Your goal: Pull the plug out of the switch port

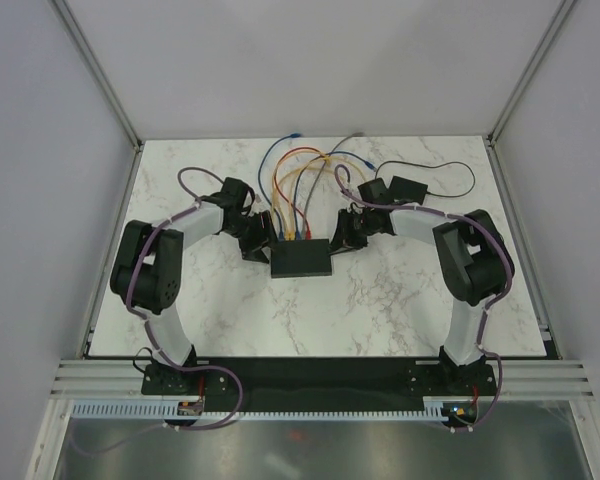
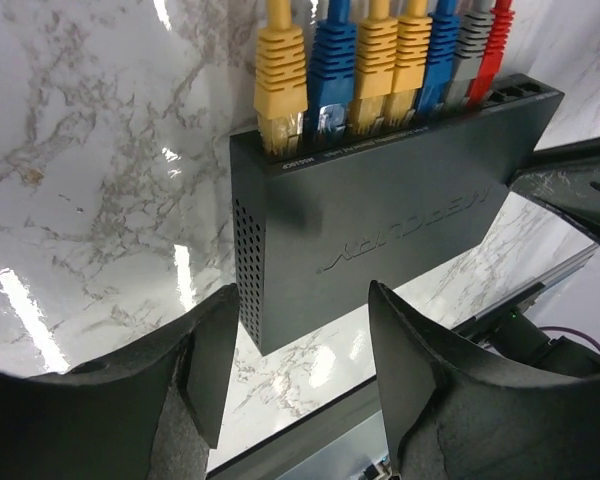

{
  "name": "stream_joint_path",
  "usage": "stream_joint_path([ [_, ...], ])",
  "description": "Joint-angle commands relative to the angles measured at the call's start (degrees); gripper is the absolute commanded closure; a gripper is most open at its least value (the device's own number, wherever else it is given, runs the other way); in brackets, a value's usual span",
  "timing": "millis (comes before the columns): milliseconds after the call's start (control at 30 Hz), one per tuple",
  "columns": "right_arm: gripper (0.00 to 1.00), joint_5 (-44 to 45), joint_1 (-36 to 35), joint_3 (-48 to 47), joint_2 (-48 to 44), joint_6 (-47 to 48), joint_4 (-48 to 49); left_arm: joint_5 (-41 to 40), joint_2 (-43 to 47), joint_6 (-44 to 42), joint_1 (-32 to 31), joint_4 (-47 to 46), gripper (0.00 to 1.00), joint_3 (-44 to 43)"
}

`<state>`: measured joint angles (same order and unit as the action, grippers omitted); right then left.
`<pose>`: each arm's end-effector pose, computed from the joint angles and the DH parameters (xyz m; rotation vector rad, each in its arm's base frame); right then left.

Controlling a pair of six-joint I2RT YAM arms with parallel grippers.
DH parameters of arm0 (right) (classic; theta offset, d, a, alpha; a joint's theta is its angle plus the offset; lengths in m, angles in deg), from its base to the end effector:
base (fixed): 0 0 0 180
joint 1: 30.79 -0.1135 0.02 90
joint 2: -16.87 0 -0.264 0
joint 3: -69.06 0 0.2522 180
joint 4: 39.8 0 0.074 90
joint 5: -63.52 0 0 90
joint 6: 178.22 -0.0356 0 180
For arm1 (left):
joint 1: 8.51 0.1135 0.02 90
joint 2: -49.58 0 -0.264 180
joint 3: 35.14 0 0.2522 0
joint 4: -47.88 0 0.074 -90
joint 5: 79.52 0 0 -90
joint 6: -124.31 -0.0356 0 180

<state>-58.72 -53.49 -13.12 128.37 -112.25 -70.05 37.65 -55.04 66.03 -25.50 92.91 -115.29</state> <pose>0.3519 0.1678 0.1459 -0.1809 2.7031 1.0079 0.3330 -0.1188 0.1655 -0.2453 2.8837 -0.8521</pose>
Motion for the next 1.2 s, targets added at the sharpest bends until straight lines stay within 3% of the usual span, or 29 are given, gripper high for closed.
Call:
stream_joint_path([
  [0,0.85,-2.54,-4.28,5.83,-2.59,-1.89,-0.49,1.47,0.64,0.88,-0.67,-1.38,0.39,2.13],
  [200,0.86,-4.05,-9.28,12.08,-7.87,-7.51,2.96,3.58,3.98,2.11,-1.64,-2.97,0.44,8.36],
  [467,0.86,-3.26,-10.61,17.36,-15.00,-10.60,1.55,6.83,18.21,5.36,-3.74,-4.55,0.47,20.33],
  [567,0.84,-0.90,-10.26,15.08,-16.75,-9.55,-0.64,1.25,23.55,4.05,-3.75,-0.60,0.46,19.90],
  [667,0.73,2.54,-8.68,9.99,-16.41,-7.09,-4.24,-1.95,25.95,1.86,-3.49,0.55,0.39,14.56],
  [1000,0.43,5.88,-3.50,-6.80,-2.00,1.44,-8.73,-1.60,6.65,-5.44,-1.03,2.57,0.23,-4.62],
  [1167,0.44,5.53,-3.41,-13.40,5.11,4.95,-9.18,0.41,0.12,-7.20,-0.41,0.20,0.19,-10.94],
])
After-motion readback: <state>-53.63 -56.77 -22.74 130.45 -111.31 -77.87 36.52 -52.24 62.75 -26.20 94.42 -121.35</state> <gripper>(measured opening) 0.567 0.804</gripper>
